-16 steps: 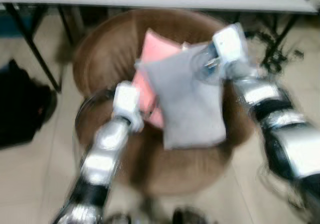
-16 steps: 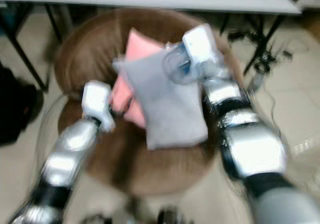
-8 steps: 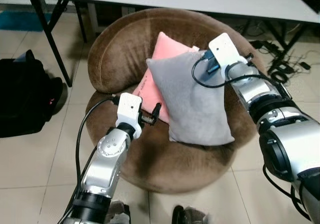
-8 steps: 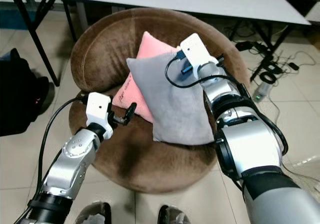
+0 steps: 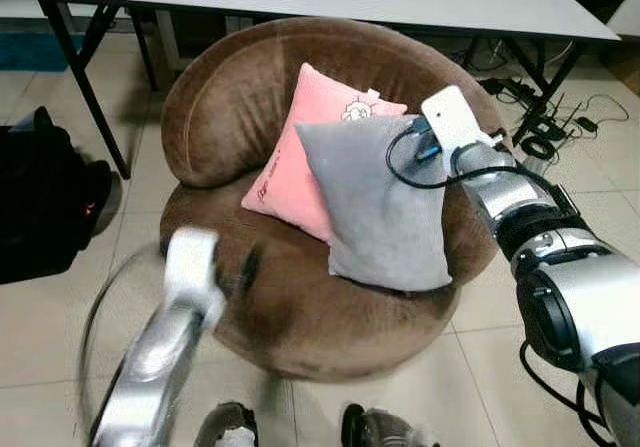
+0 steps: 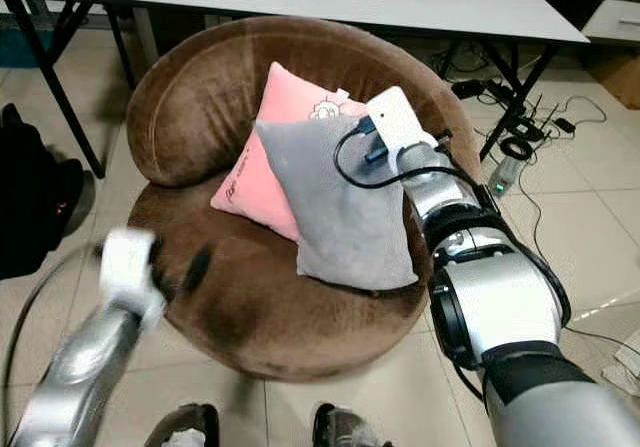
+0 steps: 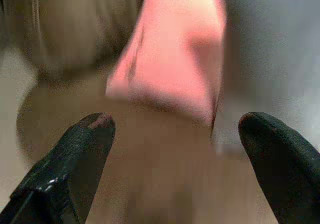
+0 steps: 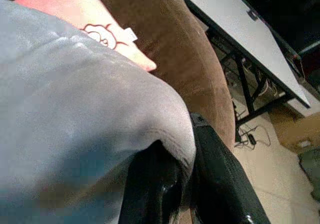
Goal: Move the pillow to the sofa from floor
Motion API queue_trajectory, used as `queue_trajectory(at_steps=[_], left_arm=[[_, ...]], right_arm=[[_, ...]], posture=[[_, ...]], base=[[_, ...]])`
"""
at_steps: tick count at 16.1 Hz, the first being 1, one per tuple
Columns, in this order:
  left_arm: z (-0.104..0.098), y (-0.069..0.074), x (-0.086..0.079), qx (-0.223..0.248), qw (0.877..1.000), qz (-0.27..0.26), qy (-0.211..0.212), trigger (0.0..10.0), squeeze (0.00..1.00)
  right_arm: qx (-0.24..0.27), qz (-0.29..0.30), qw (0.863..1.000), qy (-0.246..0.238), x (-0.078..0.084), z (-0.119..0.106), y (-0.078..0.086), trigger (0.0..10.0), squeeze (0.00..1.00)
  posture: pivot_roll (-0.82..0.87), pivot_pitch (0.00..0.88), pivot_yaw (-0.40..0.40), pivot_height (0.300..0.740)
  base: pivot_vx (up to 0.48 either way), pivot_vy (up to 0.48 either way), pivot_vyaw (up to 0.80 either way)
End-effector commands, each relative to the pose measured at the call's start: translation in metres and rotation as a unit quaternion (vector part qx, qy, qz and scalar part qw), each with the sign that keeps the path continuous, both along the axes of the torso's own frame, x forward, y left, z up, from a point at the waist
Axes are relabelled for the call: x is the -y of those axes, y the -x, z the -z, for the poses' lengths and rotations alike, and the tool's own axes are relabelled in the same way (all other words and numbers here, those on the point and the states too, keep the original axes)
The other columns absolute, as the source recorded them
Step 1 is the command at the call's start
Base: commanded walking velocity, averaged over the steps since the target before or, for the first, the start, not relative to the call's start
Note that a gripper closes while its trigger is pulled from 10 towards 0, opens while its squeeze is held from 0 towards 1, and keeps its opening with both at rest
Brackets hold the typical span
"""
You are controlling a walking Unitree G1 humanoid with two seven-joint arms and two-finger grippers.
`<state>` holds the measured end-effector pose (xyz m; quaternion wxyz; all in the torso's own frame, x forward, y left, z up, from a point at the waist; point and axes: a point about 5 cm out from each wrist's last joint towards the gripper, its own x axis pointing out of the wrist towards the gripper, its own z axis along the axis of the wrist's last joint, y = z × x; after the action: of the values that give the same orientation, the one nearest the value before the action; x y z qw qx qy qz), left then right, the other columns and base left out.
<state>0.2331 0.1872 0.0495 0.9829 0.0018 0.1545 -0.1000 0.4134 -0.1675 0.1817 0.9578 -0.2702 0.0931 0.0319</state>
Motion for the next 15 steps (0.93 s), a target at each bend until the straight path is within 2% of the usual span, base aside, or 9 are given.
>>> queue_trajectory(at_steps=[1,2,4,6,7,8,15], left_arm=[[0.010,0.009,0.004,-0.013,1.000,0.013,0.006,10.0,0.00],[0.009,0.011,0.004,-0.010,1.000,0.009,0.008,10.0,0.00],[-0.013,0.002,0.006,0.024,1.000,0.011,0.015,10.0,0.00],[-0.024,-0.003,0.010,0.040,0.999,0.024,0.015,10.0,0.00],[-0.025,-0.003,0.011,0.045,0.999,0.026,0.012,10.0,0.00],[-0.026,-0.004,0.011,0.050,0.998,0.027,0.011,10.0,0.00],[-0.033,-0.006,0.019,0.061,0.997,0.037,0.002,10.0,0.00]], right_arm=[[0.009,0.017,1.000,-0.016,0.006,-0.006,-0.001,10.0,0.00],[0.011,0.015,1.000,-0.016,0.005,-0.007,-0.002,10.0,0.00],[0.012,0.010,1.000,-0.015,0.001,-0.008,-0.002,10.0,0.00],[0.009,0.009,1.000,-0.013,-0.002,-0.005,-0.002,10.0,0.00],[0.010,0.011,1.000,-0.012,-0.003,-0.004,-0.001,10.0,0.30],[0.012,0.012,1.000,-0.018,-0.003,-0.004,-0.001,10.0,1.00],[0.002,0.008,1.000,-0.002,-0.006,0.000,-0.001,10.0,1.00]], posture=[[0.18,0.170,-0.108,0.740],[0.18,0.170,-0.108,0.740],[0.20,0.170,-0.111,0.740],[0.22,0.167,-0.117,0.740],[0.22,0.167,-0.117,0.740],[0.22,0.168,-0.119,0.740],[0.23,0.187,-0.128,0.740]], base=[[0.000,0.000,0.00],[0.000,0.000,0.00],[0.000,0.000,0.00],[0.000,0.000,0.00],[0.000,0.000,0.00],[0.000,0.000,0.00],[0.000,0.000,0.00]])
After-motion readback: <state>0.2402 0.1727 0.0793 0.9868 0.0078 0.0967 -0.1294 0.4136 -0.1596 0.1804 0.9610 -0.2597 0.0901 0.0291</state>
